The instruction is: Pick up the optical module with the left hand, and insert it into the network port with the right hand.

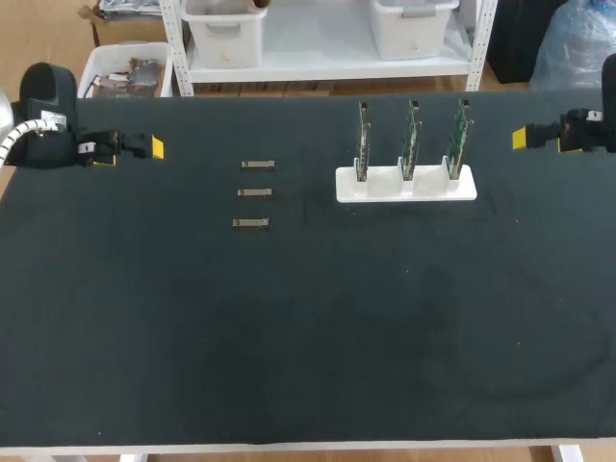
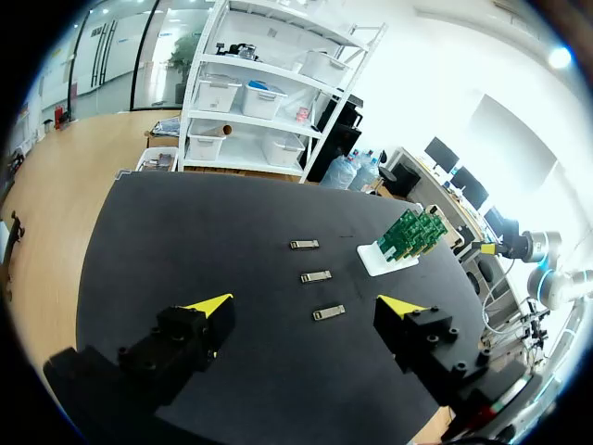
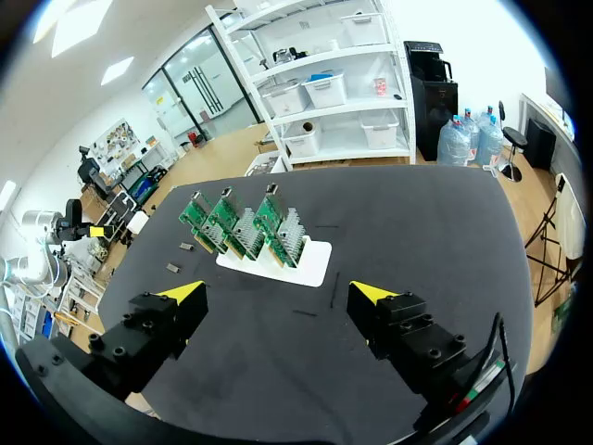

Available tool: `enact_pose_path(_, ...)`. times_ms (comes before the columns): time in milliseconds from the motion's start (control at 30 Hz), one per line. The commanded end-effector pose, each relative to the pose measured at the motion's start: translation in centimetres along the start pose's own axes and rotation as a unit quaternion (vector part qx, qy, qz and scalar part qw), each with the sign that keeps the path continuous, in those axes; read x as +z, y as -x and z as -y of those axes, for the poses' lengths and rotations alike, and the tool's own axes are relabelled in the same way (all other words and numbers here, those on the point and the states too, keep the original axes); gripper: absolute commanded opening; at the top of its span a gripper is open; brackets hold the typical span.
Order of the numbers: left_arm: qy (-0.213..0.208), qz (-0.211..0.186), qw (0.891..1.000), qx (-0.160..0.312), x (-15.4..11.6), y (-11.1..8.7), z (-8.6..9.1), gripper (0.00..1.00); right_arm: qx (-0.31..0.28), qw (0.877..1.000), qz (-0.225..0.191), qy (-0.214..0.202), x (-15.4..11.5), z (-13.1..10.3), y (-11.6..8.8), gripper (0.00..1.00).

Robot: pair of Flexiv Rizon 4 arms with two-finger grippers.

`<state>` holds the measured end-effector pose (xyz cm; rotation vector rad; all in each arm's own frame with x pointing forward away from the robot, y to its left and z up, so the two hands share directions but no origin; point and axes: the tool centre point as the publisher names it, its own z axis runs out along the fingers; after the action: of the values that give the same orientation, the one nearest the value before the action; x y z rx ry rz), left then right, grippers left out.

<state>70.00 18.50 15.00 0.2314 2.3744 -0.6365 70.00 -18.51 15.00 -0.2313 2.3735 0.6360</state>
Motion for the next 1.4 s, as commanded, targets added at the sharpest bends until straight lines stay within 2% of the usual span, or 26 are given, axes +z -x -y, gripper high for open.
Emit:
enact_pose_path(33, 0.000, 0.000, 1.000, 0.000, 0.0, 0.0, 0.0, 1.00, 0.000, 1.000, 0.000, 0.000, 0.0, 0.0, 0.0, 1.00)
enact_pose_path(200, 0.000, 0.000, 1.000, 0.000, 0.0, 0.0, 0.0, 1.00, 0.000, 1.000, 0.000, 0.000, 0.0, 0.0, 0.0, 1.00)
enact_pose_path(467, -0.012, -0.008, 0.999, 0.031, 0.0, 0.0, 0.1, 1.00, 0.000, 1.000, 0.000, 0.000, 0.0, 0.0, 0.0, 1.00)
enact_pose_path(567, -0.029, -0.030, 0.997, 0.071, 0.1, 0.0, 0.2, 1.00, 0.000, 1.000, 0.000, 0.000, 0.0, 0.0, 0.0, 1.00)
enact_pose_path(633, -0.033, -0.049, 0.990, 0.127, 0.2, 0.1, 0.4, 1.00, 0.000, 1.000, 0.000, 0.000, 0.0, 0.0, 0.0, 1.00)
enact_pose_path(733, -0.048, -0.070, 0.980, 0.178, 0.1, 0.6, 0.3, 1.00, 0.000, 1.000, 0.000, 0.000, 0.0, 0.0, 0.0, 1.00)
enact_pose_path(867, -0.056, -0.096, 0.955, 0.277, 0.3, 1.3, 0.5, 1.00, 0.000, 1.000, 0.000, 0.000, 0.0, 0.0, 0.0, 1.00)
enact_pose_path(1033, -0.085, -0.141, 0.901, 0.401, 1.2, 2.1, 1.0, 1.00, 0.000, 1.000, 0.000, 0.000, 0.0, 0.0, 0.0, 1.00)
enact_pose_path(1167, -0.099, -0.176, 0.860, 0.468, 2.5, 3.3, 1.2, 1.00, 0.000, 1.000, 0.000, 0.000, 0.0, 0.0, 0.0, 1.00)
enact_pose_path(1300, -0.103, -0.206, 0.825, 0.515, 4.1, 4.4, 1.8, 1.00, 0.000, 1.000, 0.000, 0.000, 0.0, 0.0, 0.0, 1.00)
enact_pose_path(1400, -0.111, -0.228, 0.792, 0.556, 5.1, 4.8, 2.4, 1.00, 0.000, 1.000, 0.000, 0.000, 0.0, 0.0, 0.0, 1.00)
